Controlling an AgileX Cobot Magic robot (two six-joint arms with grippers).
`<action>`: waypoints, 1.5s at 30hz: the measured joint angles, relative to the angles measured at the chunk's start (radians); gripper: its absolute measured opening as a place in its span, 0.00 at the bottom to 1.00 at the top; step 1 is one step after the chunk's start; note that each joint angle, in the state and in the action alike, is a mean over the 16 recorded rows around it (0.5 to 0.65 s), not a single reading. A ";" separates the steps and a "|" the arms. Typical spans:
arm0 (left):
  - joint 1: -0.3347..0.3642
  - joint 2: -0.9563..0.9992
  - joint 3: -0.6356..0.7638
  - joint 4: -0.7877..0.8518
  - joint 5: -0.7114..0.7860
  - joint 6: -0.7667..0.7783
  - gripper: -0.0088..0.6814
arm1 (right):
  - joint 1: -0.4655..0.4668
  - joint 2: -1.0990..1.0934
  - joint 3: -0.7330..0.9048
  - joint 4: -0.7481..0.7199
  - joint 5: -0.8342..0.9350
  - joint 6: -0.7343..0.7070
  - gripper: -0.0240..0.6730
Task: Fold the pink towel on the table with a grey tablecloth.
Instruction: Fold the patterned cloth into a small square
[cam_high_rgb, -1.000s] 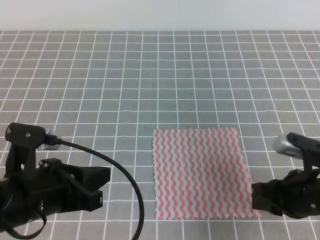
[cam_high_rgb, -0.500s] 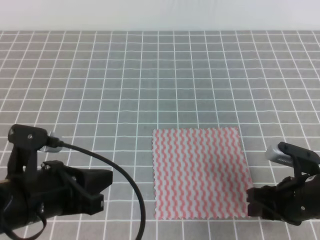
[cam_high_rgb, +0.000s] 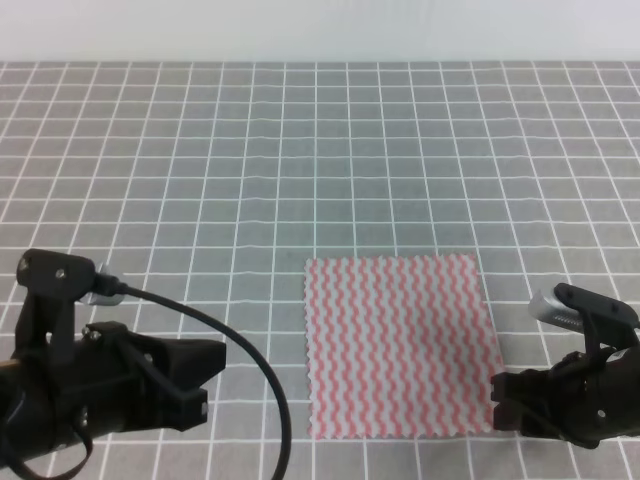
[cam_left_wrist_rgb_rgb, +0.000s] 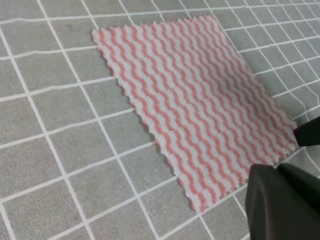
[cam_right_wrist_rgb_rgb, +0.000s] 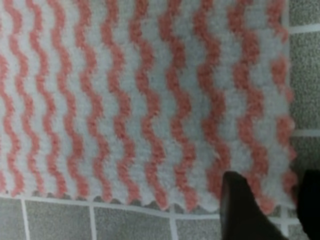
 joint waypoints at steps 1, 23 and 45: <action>0.000 0.000 0.000 0.000 0.000 0.000 0.01 | 0.000 0.001 0.000 0.000 0.000 0.000 0.40; 0.000 -0.001 0.001 0.000 0.010 0.000 0.01 | -0.001 0.003 -0.018 -0.038 0.043 0.001 0.39; 0.000 -0.003 0.002 0.000 0.021 0.001 0.01 | -0.008 0.026 -0.069 -0.083 0.077 0.003 0.40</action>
